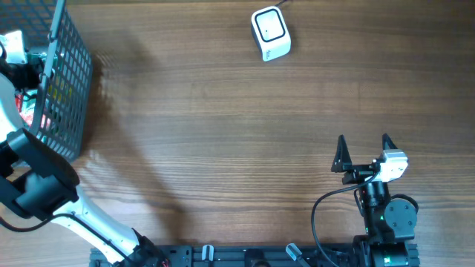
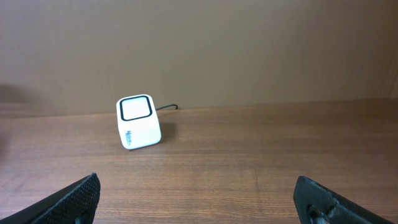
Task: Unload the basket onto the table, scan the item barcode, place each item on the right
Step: 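Move the left gripper into the basket and grasp the yellow oil bottle, then carry the oil bottle with the left gripper and set it near the scanner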
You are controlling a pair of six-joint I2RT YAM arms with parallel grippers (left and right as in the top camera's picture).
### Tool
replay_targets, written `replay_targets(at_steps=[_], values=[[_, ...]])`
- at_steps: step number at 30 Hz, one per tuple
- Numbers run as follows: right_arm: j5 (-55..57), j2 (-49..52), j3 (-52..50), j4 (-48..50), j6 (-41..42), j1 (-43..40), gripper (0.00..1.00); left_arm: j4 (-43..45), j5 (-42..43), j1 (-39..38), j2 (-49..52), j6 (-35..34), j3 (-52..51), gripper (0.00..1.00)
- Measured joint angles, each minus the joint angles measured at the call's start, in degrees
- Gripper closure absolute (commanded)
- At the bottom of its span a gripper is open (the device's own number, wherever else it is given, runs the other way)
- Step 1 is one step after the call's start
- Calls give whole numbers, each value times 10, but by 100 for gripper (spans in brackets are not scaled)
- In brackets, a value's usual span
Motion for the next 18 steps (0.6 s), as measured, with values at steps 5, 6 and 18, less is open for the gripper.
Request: replay_targets(at_steps=[5, 6, 18], values=[[0, 0, 0, 0, 0, 0, 0, 10, -2, 0, -57, -7, -3, 73], [0, 0, 0, 0, 0, 0, 0, 13, -1, 0, -74, -11, -3, 73], [0, 0, 0, 0, 0, 0, 0, 70, -1, 0, -302, -92, -6, 70]])
